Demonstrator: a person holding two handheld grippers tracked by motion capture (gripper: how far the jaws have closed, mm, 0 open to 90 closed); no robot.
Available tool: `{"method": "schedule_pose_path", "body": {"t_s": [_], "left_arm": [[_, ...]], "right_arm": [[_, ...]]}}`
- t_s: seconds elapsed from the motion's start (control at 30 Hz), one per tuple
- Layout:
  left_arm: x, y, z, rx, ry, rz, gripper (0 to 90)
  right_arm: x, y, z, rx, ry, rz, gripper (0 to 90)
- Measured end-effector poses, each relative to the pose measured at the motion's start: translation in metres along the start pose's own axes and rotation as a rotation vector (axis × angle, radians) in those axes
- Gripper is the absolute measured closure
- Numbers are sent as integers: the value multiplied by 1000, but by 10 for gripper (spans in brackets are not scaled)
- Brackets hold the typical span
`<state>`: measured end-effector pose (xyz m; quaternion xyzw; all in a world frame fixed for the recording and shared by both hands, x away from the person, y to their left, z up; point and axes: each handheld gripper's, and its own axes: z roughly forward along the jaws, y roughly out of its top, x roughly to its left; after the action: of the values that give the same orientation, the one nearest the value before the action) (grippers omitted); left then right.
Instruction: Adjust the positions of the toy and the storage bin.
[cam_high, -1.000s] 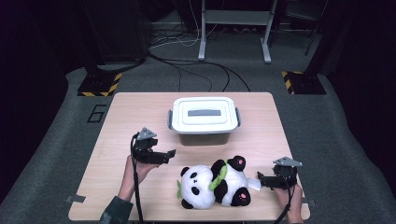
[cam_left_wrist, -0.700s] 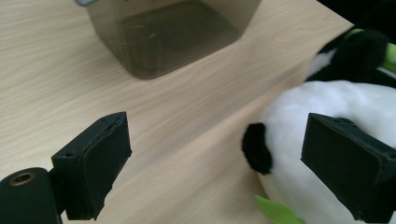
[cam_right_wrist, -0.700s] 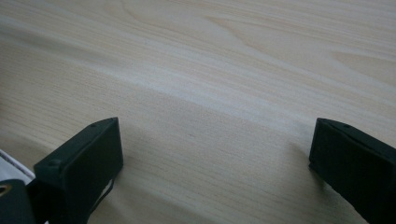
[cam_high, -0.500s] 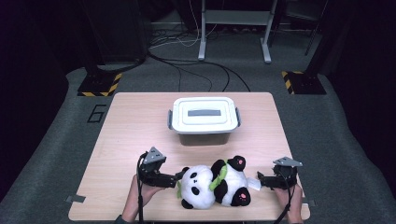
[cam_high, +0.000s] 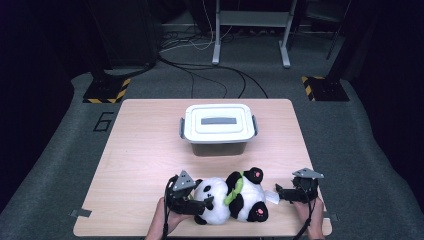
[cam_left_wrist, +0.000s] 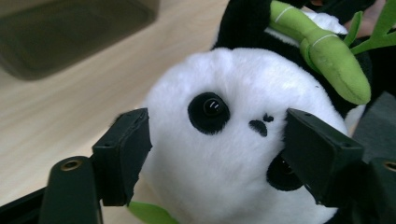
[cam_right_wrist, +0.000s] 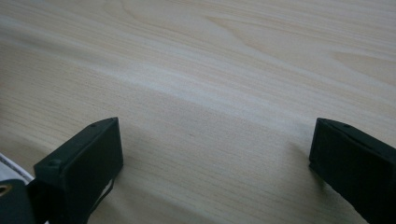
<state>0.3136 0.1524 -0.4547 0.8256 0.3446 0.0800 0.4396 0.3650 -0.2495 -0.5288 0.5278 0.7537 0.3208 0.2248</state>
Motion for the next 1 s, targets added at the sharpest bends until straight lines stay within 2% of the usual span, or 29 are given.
{"method": "schedule_pose_path", "body": {"t_s": [0.07, 0.23, 0.4, 0.53, 0.73, 1.0], "left_arm": [[-1, -4, 2, -1, 7, 8, 330], [0, -13, 5, -11, -6, 23, 484], [-3, -16, 5, -44, 20, 55, 603], [-2, -21, 2, -91, 21, 55, 640], [7, -20, -7, -83, -14, 53, 661], [22, -18, -24, -70, -11, 65, 694]], "right_arm": [[0, 0, 0, -1, -1, 2, 17], [0, 0, 0, 0, 0, 1, 17], [0, 0, 0, 0, -1, 2, 17], [0, 0, 0, 0, -1, 2, 17], [0, 0, 0, -1, -3, -1, 18], [0, 0, 0, -1, -2, 1, 19]]}}
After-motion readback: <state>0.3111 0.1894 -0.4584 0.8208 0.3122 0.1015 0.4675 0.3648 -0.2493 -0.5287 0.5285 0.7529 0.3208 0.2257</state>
